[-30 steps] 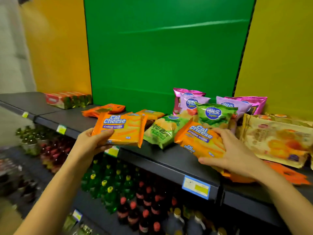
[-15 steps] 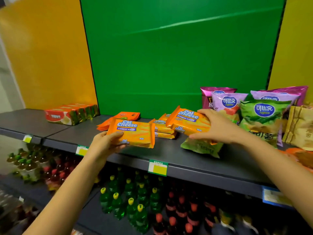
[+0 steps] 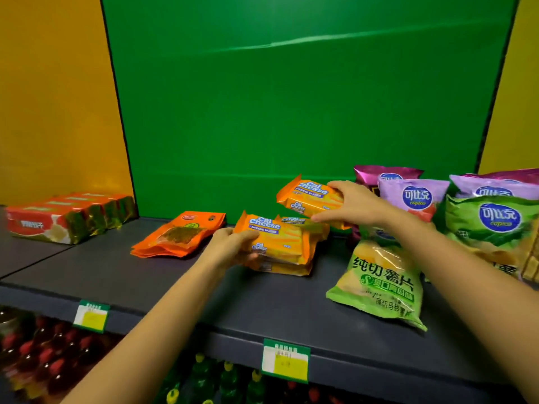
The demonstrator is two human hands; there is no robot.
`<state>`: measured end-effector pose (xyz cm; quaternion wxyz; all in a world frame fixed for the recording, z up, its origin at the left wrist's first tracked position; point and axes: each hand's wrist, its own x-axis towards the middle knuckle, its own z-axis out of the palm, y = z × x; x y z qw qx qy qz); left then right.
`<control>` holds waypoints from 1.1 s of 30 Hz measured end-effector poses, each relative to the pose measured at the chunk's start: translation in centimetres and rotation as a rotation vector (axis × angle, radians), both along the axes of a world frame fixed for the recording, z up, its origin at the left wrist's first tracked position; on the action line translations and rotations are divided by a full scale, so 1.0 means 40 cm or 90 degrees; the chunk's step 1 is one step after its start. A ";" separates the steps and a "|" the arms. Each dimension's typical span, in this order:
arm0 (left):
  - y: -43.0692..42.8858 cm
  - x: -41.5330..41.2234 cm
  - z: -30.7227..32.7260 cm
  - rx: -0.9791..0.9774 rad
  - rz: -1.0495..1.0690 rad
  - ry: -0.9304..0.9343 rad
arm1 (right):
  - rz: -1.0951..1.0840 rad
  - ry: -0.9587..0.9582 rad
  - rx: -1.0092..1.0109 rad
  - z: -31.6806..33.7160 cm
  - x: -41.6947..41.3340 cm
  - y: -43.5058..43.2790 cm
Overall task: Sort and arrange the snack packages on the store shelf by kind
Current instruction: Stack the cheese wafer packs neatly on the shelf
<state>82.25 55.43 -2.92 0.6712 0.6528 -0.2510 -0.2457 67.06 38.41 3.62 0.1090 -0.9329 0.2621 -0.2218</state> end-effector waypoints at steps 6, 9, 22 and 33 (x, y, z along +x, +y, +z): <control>-0.042 0.055 -0.018 0.206 0.033 -0.340 | 0.003 0.082 0.003 -0.011 0.099 -0.049; -0.049 0.072 -0.034 0.258 -0.003 -0.387 | -0.001 0.123 0.009 -0.021 0.147 -0.070; -0.083 0.142 -0.044 0.321 -0.036 -0.554 | -0.011 0.300 0.122 -0.067 0.242 -0.125; -0.193 0.241 0.006 0.168 -0.170 -0.017 | -0.199 -0.016 0.377 -0.065 0.185 -0.091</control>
